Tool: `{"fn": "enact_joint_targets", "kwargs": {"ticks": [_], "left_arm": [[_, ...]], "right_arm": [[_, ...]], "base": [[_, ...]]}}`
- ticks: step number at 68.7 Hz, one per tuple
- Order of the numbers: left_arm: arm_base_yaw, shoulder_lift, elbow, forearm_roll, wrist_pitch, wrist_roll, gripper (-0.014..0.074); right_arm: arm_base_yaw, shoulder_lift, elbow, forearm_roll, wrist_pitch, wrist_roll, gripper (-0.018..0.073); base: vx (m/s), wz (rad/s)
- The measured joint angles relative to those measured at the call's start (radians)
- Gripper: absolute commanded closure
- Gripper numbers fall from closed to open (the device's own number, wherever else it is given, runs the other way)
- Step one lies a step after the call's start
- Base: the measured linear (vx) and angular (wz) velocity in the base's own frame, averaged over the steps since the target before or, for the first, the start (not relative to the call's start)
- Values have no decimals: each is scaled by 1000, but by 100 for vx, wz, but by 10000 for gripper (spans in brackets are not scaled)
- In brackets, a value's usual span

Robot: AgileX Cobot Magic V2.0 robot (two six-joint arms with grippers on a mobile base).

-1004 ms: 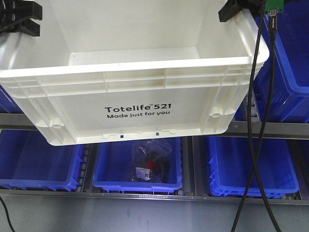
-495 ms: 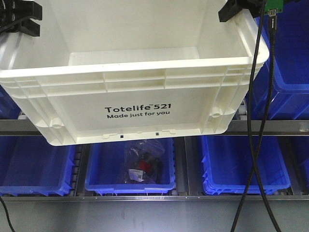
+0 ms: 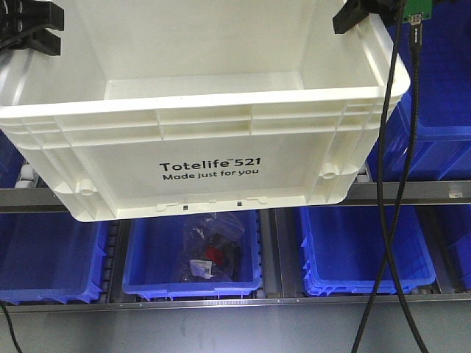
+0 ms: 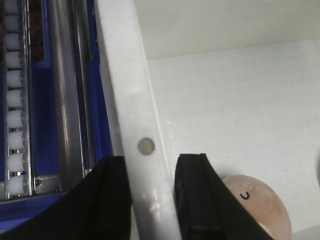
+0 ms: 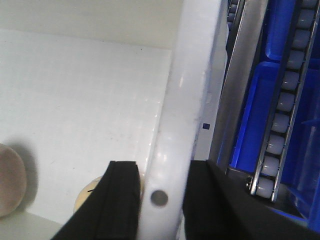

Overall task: Place moving items into box and shelve
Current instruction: 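Hold the crate with both grippers while the base faces the shelf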

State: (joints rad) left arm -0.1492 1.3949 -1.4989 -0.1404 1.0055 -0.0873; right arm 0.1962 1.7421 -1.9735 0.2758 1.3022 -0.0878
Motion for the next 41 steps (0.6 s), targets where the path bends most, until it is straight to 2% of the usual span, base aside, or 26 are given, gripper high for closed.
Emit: {"fn": "enact_joint_targets", "kwargs": {"ticks": [41], "left_arm": [[0,0,0,0,0,0,613]], "right_arm": [[0,0,0,0,0,0,570]], "base": [[0,0]]}}
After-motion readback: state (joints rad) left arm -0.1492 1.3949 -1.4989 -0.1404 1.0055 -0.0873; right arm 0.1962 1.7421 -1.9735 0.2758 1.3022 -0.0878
